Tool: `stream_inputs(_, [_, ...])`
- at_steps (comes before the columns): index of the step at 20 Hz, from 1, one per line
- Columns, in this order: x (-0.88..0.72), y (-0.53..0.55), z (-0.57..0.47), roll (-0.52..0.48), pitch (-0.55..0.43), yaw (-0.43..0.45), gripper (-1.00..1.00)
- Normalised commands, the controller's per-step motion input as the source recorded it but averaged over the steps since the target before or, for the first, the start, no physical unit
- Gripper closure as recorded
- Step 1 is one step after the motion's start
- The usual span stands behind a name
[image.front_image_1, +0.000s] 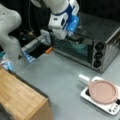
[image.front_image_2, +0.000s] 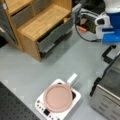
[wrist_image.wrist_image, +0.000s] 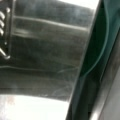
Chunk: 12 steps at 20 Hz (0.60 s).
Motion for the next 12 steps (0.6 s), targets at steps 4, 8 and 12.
stream_inputs(4, [-0.22,-0.22,-0.32,0.228,-0.082,-0.002,-1.0])
stream_inputs(8, [-0.2,-0.24,-0.32,0.233,-0.082,-0.01,-1.0])
stream_inputs(12, [-0.15,-0.21,-0.24,0.245,-0.092,-0.026,-1.0])
